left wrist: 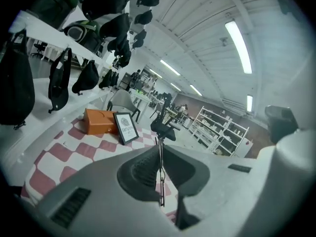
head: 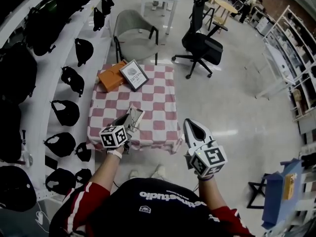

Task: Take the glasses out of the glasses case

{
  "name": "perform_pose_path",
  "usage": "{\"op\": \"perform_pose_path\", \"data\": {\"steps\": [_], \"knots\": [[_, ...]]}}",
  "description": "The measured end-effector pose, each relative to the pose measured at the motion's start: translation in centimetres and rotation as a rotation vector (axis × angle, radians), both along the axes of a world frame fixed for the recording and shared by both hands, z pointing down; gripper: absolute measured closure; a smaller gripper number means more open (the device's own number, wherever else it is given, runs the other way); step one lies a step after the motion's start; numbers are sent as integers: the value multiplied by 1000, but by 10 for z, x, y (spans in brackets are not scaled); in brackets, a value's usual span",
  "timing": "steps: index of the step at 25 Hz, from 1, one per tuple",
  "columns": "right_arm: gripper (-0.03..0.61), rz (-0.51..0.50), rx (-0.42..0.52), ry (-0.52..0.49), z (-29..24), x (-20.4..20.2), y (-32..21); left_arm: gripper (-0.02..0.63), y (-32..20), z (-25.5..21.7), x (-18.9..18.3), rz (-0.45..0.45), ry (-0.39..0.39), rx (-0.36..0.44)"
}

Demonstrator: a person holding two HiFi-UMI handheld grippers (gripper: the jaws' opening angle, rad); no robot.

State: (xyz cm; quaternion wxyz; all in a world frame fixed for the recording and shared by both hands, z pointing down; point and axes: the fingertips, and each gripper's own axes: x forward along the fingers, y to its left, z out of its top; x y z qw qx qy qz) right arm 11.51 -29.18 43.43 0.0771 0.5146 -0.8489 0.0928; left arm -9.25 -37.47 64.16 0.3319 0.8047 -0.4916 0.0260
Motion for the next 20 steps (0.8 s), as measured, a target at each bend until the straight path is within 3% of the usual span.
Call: {"op": "perform_pose_path", "data": {"steps": [20], "knots": [[581, 52, 71, -36, -25, -25, 30, 591, 64, -151, 8, 223, -10, 325]]}}
